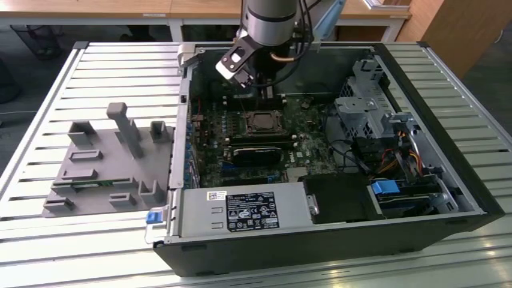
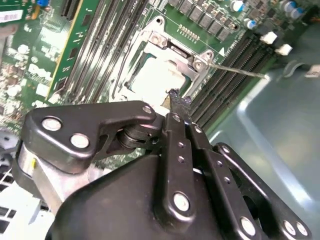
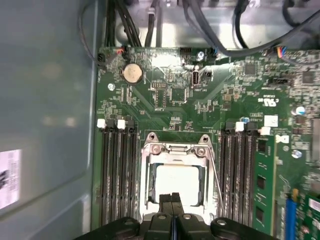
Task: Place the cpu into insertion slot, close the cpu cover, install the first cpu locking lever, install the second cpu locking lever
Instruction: 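Install the first cpu locking lever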
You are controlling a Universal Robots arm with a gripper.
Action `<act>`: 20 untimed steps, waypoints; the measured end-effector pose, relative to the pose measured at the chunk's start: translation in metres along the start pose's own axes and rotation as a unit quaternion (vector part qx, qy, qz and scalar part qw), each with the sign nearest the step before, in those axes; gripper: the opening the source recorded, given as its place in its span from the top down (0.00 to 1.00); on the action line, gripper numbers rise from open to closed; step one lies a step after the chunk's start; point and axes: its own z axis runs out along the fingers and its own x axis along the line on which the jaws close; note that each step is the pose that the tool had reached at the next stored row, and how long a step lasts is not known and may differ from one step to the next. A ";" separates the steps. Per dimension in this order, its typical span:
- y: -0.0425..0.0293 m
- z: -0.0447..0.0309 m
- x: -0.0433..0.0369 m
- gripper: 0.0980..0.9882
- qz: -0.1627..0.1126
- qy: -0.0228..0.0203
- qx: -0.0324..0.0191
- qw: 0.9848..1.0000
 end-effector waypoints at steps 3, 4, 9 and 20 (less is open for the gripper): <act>0.0002 -0.0095 0.0007 0.99 0.000 0.000 0.000 1.000; 0.0002 -0.0102 0.0008 0.99 -0.001 0.000 -0.001 1.000; 0.0002 -0.0101 0.0008 0.99 -0.038 0.001 0.002 0.999; 0.0002 -0.0099 0.0008 0.99 -0.133 0.003 0.010 0.991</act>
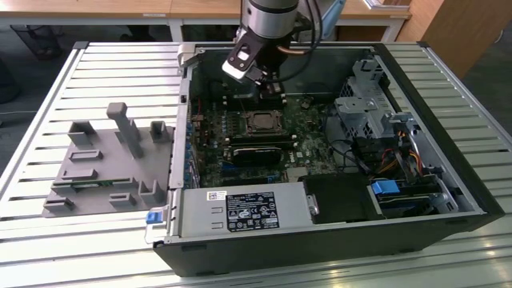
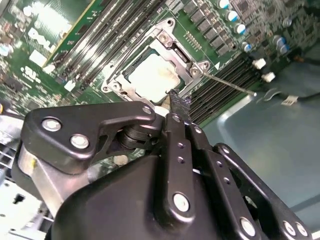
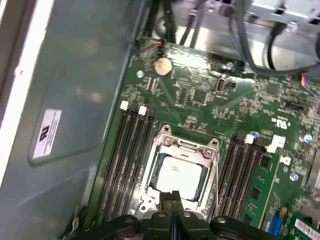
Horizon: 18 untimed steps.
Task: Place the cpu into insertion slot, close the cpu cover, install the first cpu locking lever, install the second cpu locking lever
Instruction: 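Install the first cpu locking lever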
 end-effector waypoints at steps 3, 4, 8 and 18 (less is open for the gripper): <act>0.0000 0.0002 0.0000 0.99 -0.027 0.001 0.002 1.000; 0.0000 0.0002 0.0000 0.99 -0.037 0.001 0.003 0.999; 0.0000 0.0004 0.0000 0.99 -0.062 0.001 0.005 0.998; 0.0000 0.0013 0.0001 0.99 -0.146 0.003 0.011 0.989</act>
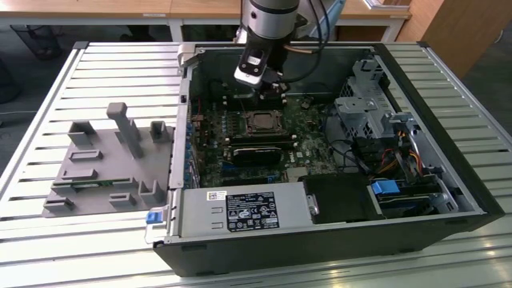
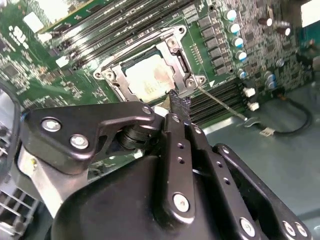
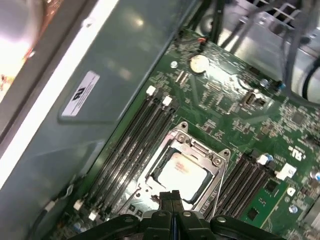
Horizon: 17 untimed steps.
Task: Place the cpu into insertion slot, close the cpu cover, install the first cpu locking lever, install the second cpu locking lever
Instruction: 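Install the first cpu locking lever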
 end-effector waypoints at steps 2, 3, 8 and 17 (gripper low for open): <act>0.0000 0.0001 0.0000 0.99 -0.018 0.000 0.001 1.000; 0.0000 0.0001 0.0000 0.99 -0.027 0.001 0.002 1.000; 0.0000 0.0002 0.0000 0.99 -0.065 -0.001 0.002 0.998; 0.0000 0.0001 0.0000 0.99 -0.132 -0.005 -0.002 0.991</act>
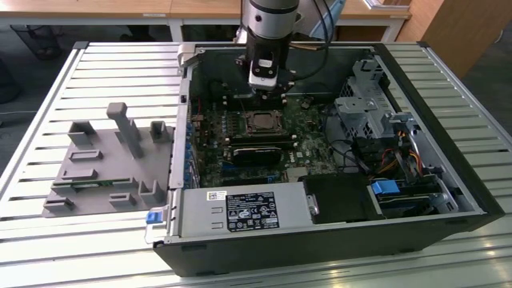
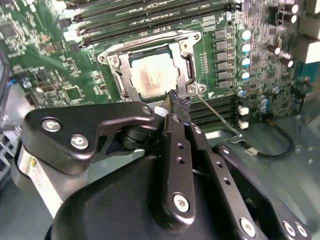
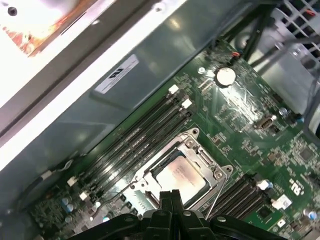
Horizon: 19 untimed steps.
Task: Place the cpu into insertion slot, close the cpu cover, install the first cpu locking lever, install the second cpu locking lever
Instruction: 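Install the first cpu locking lever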
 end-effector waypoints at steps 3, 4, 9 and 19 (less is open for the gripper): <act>0.0000 0.0000 0.0000 0.99 -0.028 0.001 0.001 1.000; 0.0000 0.0000 0.0000 0.99 -0.037 0.001 0.002 0.999; 0.0000 0.0001 0.0000 0.99 -0.082 0.003 0.005 0.997; 0.0000 0.0004 0.0000 0.99 -0.171 0.007 0.009 0.985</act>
